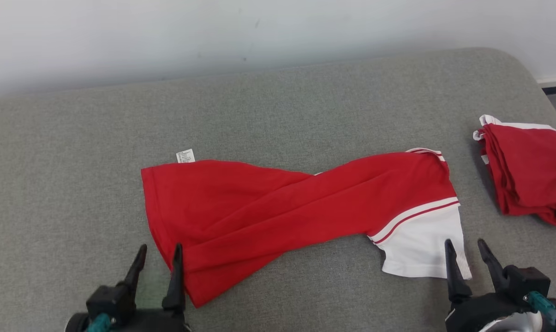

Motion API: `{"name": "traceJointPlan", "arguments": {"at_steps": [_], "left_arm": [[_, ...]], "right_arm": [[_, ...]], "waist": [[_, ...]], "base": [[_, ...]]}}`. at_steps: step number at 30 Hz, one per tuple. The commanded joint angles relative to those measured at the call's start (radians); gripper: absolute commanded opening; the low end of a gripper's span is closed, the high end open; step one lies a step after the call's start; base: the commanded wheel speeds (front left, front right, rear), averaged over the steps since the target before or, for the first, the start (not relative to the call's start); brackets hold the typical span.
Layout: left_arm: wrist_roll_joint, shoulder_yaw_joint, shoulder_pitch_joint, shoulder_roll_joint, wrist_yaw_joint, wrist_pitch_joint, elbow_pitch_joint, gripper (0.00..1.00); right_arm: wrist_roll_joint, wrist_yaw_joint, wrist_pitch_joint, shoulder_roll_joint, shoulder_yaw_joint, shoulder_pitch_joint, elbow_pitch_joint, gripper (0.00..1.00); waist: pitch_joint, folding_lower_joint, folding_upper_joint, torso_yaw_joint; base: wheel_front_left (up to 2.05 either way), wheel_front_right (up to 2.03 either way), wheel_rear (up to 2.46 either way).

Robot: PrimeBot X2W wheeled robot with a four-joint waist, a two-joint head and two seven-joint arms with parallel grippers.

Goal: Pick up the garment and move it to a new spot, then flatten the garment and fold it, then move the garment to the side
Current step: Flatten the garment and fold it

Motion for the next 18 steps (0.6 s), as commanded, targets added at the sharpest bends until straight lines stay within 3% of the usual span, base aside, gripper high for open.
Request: {"name": "traceJointPlan", "arguments": {"at_steps": [1,4,10,12,16,17,18], "left_arm": [[0.006,0.009,-0.028,0.000,0.001,-0.003,0.022,1.00],[0.036,0.035,-0.127,0.001,-0.001,-0.003,0.099,1.00],[0.067,0.029,-0.344,0.039,-0.001,0.003,0.380,1.00],[0.085,0.027,-0.400,0.053,0.030,0.031,0.465,1.00],[0.081,0.020,-0.492,0.059,0.035,0.060,0.577,1.00],[0.081,0.014,-0.508,0.058,0.028,0.067,0.598,0.44],[0.088,0.005,-0.525,0.063,0.025,0.074,0.619,0.17]], "right_arm": [[-0.010,-0.003,0.000,0.009,0.000,-0.010,-0.014,1.00],[-0.015,-0.003,0.000,0.016,0.010,-0.027,-0.053,1.00],[-0.027,-0.003,0.000,0.031,0.021,-0.058,-0.102,1.00],[-0.027,-0.003,0.000,0.035,0.018,-0.064,-0.115,1.00],[-0.023,-0.003,0.000,0.047,0.009,-0.072,-0.140,1.00],[-0.023,-0.003,0.000,0.048,0.004,-0.073,-0.146,1.00],[-0.021,-0.003,0.000,0.049,0.000,-0.074,-0.152,1.00]], "waist": [[0.013,-0.0001,-0.0001,0.000],[0.032,-0.0001,-0.0001,-0.003],[0.073,-0.0001,-0.0001,-0.020],[0.084,-0.0001,-0.0001,-0.026],[0.104,-0.0001,-0.0001,-0.037],[0.108,-0.0001,-0.0001,-0.038],[0.113,-0.0001,-0.0001,-0.040]], "base": [[0.00,0.00,0.00],[0.00,0.00,0.00],[0.00,0.00,0.00],[0.00,0.00,0.00],[0.00,0.00,0.00],[0.00,0.00,0.00],[0.00,0.00,0.00]]}}
